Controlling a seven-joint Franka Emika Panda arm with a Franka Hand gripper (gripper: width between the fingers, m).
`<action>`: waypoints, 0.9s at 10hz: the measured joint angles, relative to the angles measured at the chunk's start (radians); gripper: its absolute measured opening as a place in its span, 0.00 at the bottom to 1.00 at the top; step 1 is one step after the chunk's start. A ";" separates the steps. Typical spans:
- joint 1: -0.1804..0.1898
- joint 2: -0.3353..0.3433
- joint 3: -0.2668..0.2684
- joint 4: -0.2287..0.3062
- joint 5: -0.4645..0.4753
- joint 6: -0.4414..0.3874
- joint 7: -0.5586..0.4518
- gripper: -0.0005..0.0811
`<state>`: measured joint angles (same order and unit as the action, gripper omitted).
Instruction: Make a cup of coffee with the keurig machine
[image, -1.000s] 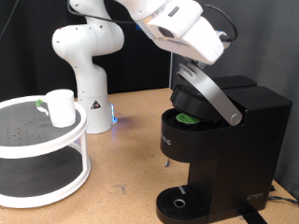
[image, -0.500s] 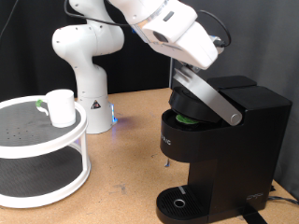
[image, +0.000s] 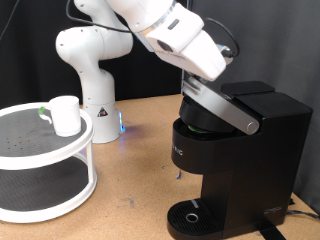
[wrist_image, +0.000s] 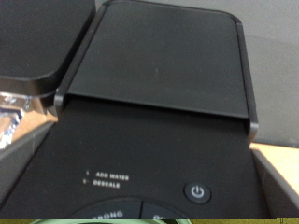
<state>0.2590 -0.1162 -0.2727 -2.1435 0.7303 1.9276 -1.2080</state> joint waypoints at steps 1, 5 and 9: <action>-0.001 0.000 -0.002 -0.007 -0.005 0.008 -0.004 0.01; -0.007 0.001 -0.012 -0.039 -0.032 0.027 -0.043 0.01; -0.007 0.001 -0.014 -0.057 -0.040 0.053 -0.055 0.01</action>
<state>0.2520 -0.1153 -0.2863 -2.2010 0.6898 1.9808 -1.2633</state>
